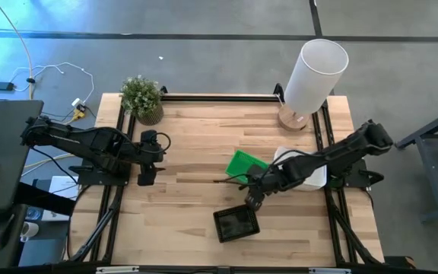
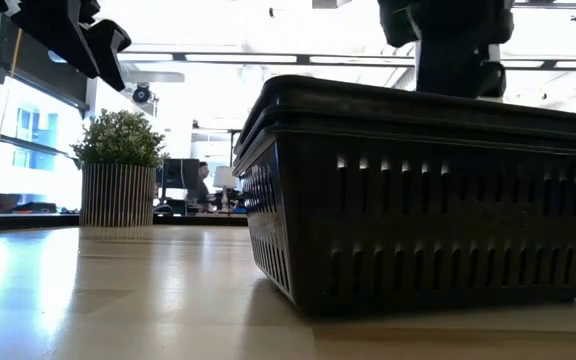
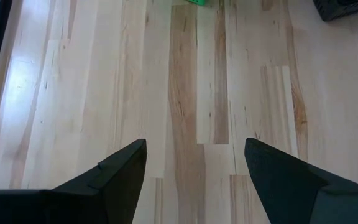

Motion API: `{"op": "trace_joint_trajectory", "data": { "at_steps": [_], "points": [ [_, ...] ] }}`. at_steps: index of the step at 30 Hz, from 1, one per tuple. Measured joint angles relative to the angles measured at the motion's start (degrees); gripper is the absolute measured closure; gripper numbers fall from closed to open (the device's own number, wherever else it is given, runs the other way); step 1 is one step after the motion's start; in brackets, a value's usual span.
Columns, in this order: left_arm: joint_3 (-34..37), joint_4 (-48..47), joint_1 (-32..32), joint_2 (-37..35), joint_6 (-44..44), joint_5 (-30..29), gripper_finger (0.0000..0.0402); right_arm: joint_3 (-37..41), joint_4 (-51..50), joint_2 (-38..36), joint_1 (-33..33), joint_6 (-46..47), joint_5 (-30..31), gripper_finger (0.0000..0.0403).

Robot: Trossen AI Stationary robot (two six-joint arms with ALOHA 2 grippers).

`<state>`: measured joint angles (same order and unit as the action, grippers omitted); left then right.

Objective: Stack baskets by color
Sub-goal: Adjust the stack of the green bins

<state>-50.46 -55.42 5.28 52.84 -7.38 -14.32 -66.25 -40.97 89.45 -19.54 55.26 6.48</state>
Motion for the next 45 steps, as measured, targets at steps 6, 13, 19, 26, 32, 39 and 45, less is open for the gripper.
{"op": "trace_joint_trajectory", "data": {
  "at_steps": [6, 13, 19, 26, 32, 39, 45],
  "points": [
    [0.0, 0.0, 0.0, 0.0, -0.1, 0.0, 0.0142, 0.0, 3.2, 1.4, 1.5, 0.1, -3.3, 0.0242],
    [0.0, 0.0, 0.0, 0.0, 0.0, 0.0, 0.0142, 0.0, 4.6, 5.4, 1.6, 0.2, -4.1, 0.0242],
    [0.0, 0.0, 0.0, 0.0, 0.0, 0.0, 0.0142, 0.0, 3.9, 6.6, 1.7, 0.2, -2.4, 0.0242],
    [0.0, 0.0, 0.0, 0.0, 0.0, 0.0, 0.0142, 0.0, 1.2, 6.6, 2.3, -0.3, -0.8, 0.0242],
    [0.0, 0.0, 0.0, 0.0, 0.0, 0.0, 0.0142, 0.0, -0.9, 6.6, 3.2, -4.5, -0.7, 0.0242],
    [0.0, 0.0, 0.0, 0.0, 0.0, 0.0, 0.0142, 0.0, -5.0, 6.6, 5.4, -6.5, 1.9, 0.0242],
    [0.0, 0.0, 0.0, 0.0, 0.0, 0.0, 0.0142, -0.1, -7.1, 6.6, 6.2, -7.8, 0.9, 0.0242]
  ]
}}
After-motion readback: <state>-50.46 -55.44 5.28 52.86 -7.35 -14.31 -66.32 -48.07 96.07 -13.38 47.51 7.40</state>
